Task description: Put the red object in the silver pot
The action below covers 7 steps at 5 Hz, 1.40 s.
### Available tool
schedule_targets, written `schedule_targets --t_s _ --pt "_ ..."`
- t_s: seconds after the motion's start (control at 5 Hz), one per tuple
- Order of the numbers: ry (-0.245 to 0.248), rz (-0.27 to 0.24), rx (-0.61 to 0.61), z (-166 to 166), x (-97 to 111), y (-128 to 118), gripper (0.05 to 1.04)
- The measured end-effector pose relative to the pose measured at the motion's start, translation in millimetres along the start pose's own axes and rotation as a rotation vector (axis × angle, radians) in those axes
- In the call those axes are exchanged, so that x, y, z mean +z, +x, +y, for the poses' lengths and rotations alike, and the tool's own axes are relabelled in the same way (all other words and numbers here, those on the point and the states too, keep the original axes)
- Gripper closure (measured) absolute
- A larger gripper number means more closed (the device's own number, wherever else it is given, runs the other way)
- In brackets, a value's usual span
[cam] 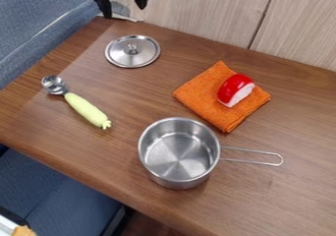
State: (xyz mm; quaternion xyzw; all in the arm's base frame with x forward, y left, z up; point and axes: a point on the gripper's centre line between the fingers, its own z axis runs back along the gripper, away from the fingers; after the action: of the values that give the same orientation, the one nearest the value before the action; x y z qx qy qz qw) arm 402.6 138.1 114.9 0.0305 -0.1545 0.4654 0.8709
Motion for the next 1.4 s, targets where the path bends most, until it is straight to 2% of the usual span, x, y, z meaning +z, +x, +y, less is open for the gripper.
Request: schedule_targets --t_s 0.2,0.4,0.8,1.0,1.2,1.4 --pt "0.020 0.033 -0.005 1 -16 -6 0.083" --pt "-0.007 0.061 -0.058 -8 -17 -12 0.083" --pt "-0.082 0.058 -0.204 -41 -3 -25 0.083" --pt "-0.185 0.082 -0.363 -59 1 -44 0.083" --pt "-0.287 0.098 -0.508 -74 19 -66 0.083" --pt "-0.343 0.135 -0.625 -81 26 -92 0.083"
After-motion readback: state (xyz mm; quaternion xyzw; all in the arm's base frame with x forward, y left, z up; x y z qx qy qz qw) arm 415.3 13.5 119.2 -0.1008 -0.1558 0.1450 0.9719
